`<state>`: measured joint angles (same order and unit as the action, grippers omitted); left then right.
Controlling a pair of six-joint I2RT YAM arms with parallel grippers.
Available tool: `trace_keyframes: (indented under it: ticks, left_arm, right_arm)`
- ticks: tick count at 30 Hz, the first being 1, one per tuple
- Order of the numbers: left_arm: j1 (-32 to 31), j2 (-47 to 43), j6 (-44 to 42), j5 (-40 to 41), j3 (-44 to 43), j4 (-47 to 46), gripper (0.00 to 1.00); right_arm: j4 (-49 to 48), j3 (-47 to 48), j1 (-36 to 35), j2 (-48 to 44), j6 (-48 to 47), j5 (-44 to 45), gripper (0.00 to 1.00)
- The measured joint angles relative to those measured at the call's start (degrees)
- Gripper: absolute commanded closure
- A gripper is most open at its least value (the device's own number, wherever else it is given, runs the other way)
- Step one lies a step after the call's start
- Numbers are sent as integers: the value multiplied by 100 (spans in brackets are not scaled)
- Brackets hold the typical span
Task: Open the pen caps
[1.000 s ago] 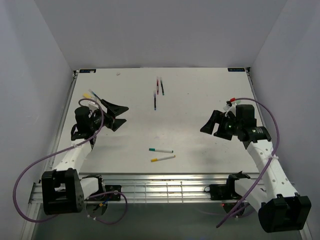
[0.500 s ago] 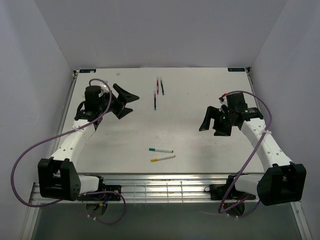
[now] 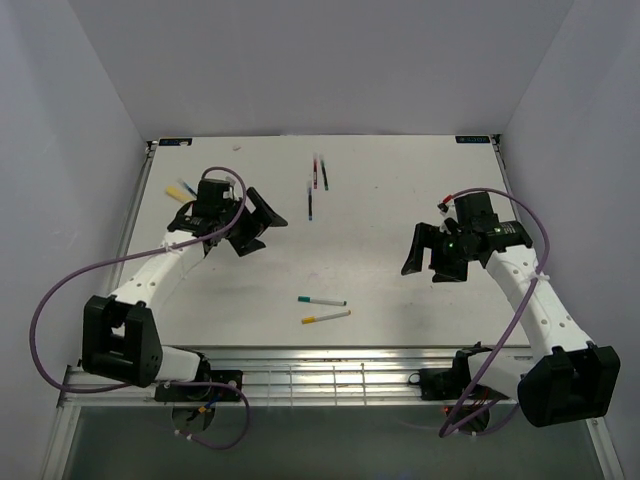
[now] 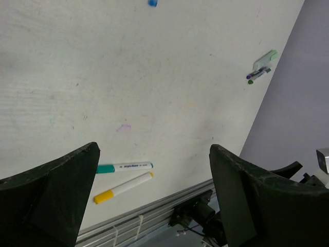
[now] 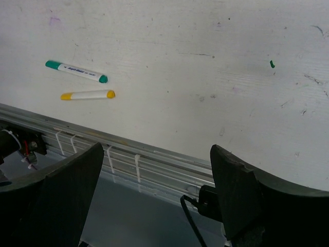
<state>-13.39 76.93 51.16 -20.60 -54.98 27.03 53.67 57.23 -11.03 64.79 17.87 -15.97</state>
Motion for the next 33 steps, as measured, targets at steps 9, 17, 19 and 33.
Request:
trace_keyframes:
  ticks: [9,17,19,33]
  left_arm:
    - [-304,1915,-732,623,-1823,-175,3]
    - [-1012,3289,-1801,1600,-3174,59,19]
    - [-1147,3617,-1947,1867,-3541,153,21]
    - [-1335,5517,-2312,2938,-5198,837,30]
  right_arm:
    - [0,146,-33,702,-48,-7,10]
    - [-20,212,-31,1021,-116,101,10]
    - [-20,212,-31,1047,-144,109,10]
    - [9,212,-33,1069,-308,269,10]
